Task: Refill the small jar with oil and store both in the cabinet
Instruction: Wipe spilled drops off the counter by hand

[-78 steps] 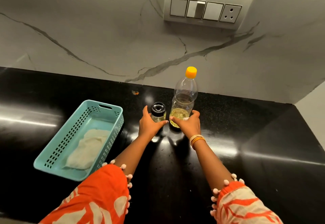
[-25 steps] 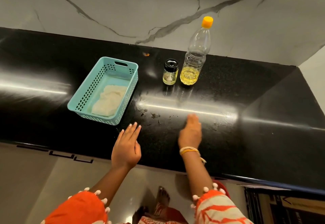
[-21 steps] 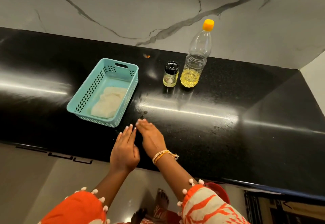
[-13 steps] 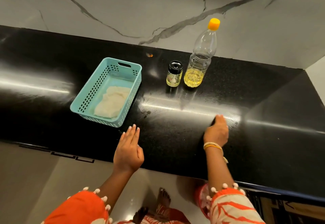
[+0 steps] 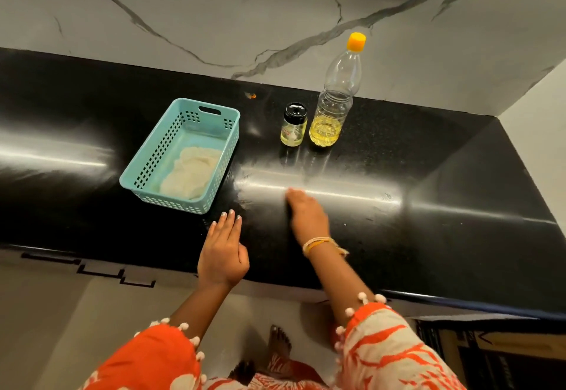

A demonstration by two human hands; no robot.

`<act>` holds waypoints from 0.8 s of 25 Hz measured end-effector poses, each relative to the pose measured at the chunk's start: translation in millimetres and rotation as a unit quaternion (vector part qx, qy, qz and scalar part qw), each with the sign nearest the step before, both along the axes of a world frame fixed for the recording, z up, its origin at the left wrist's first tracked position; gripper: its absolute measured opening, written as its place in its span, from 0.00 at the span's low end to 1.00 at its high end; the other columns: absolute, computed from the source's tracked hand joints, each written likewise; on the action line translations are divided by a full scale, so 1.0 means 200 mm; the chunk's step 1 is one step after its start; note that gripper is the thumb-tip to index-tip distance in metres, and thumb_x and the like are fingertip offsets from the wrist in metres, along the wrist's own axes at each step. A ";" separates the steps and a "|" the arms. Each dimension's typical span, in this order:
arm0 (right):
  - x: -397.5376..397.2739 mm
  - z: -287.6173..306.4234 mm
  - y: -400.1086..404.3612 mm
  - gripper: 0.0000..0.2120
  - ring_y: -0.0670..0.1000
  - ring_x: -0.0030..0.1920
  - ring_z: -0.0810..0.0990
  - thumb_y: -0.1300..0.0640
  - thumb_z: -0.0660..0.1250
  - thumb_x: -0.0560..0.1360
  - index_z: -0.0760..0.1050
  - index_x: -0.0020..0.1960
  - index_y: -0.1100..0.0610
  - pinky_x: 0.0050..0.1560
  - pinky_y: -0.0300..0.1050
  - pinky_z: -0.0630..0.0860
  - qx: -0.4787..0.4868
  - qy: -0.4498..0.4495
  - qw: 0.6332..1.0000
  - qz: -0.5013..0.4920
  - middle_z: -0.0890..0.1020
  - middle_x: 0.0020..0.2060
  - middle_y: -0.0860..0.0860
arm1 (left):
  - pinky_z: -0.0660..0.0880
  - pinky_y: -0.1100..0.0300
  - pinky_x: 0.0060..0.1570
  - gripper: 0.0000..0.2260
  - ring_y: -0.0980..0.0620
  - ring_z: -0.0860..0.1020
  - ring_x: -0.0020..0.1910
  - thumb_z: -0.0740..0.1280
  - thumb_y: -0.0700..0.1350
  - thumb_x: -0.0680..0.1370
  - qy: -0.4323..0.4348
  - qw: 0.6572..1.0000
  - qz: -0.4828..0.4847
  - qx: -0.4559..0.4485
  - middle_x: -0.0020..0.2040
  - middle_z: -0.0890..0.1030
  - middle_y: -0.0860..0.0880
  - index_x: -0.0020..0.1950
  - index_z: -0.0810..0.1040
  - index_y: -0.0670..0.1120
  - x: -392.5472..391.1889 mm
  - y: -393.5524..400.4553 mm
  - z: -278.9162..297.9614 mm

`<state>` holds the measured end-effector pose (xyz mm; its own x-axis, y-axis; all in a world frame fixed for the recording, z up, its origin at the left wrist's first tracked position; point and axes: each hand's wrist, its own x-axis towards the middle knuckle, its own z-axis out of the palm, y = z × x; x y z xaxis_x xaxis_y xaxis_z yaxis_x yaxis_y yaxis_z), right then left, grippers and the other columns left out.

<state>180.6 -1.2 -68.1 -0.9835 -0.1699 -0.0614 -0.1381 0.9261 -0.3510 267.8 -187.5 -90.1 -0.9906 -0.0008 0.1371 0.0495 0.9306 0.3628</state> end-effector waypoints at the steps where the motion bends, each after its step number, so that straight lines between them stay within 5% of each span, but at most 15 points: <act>1: 0.02 0.00 0.19 0.20 0.60 0.61 0.75 0.65 0.54 0.77 0.69 0.67 0.54 0.60 0.53 0.73 0.009 -0.001 0.995 -0.103 0.74 0.66 0.56 | 0.66 0.42 0.69 0.27 0.37 0.70 0.70 0.52 0.44 0.72 -0.008 1.000 -0.004 -0.008 0.69 0.73 0.36 0.67 0.74 0.34 0.00 0.01 0.01; 4: 0.26 0.00 0.60 0.17 0.64 0.62 0.74 0.65 0.56 0.76 0.69 0.64 0.59 0.60 0.56 0.71 0.001 -0.001 0.932 -0.363 0.73 0.66 0.61 | 0.62 0.45 0.73 0.27 0.40 0.65 0.74 0.51 0.46 0.76 -0.024 0.999 -0.010 -0.029 0.73 0.68 0.38 0.71 0.69 0.36 0.05 0.01 0.02; 7: 0.38 -0.04 0.47 0.27 0.62 0.75 0.58 0.57 0.56 0.80 0.55 0.75 0.67 0.73 0.56 0.58 0.019 -0.046 0.890 -0.453 0.58 0.75 0.63 | 0.57 0.47 0.74 0.27 0.45 0.58 0.77 0.51 0.50 0.79 -0.017 0.997 -0.027 -0.065 0.78 0.60 0.42 0.76 0.61 0.41 0.22 0.00 -0.07; 9: 0.29 0.03 0.20 0.33 0.64 0.74 0.58 0.49 0.55 0.81 0.50 0.75 0.70 0.74 0.56 0.58 0.007 -0.068 0.904 -0.421 0.57 0.75 0.66 | 0.55 0.46 0.74 0.29 0.45 0.54 0.78 0.52 0.55 0.79 -0.034 0.996 -0.039 -0.078 0.79 0.56 0.43 0.78 0.57 0.43 0.36 0.00 -0.14; 12: 0.25 0.05 -0.33 0.33 0.62 0.74 0.61 0.44 0.53 0.80 0.54 0.75 0.66 0.74 0.55 0.59 -0.022 -0.062 0.994 -0.086 0.59 0.75 0.63 | 0.55 0.45 0.73 0.31 0.42 0.56 0.77 0.53 0.58 0.78 -0.045 0.993 -0.047 -0.101 0.78 0.60 0.40 0.77 0.59 0.42 0.44 0.00 -0.16; 15: 0.42 0.01 -0.54 0.31 0.55 0.78 0.53 0.43 0.50 0.80 0.54 0.77 0.59 0.76 0.53 0.53 0.020 -0.090 0.981 0.171 0.55 0.78 0.54 | 0.54 0.45 0.73 0.29 0.39 0.61 0.73 0.46 0.58 0.81 -0.055 0.987 -0.083 -0.125 0.72 0.68 0.35 0.74 0.62 0.39 0.44 -0.03 -0.16; 17: 0.38 0.02 -0.38 0.30 0.55 0.76 0.58 0.42 0.50 0.80 0.58 0.76 0.58 0.75 0.54 0.56 0.019 -0.040 0.991 0.125 0.60 0.76 0.54 | 0.54 0.46 0.73 0.31 0.40 0.58 0.75 0.52 0.58 0.79 -0.048 0.987 -0.090 -0.126 0.75 0.64 0.37 0.76 0.61 0.39 0.43 -0.05 -0.15; 20: 0.37 0.02 0.13 0.28 0.61 0.68 0.69 0.42 0.53 0.80 0.66 0.69 0.62 0.68 0.55 0.66 0.028 -0.016 0.989 -0.143 0.70 0.69 0.60 | 0.54 0.44 0.74 0.35 0.42 0.52 0.78 0.56 0.60 0.77 -0.075 0.984 -0.093 -0.130 0.79 0.54 0.39 0.78 0.56 0.42 0.45 -0.05 -0.15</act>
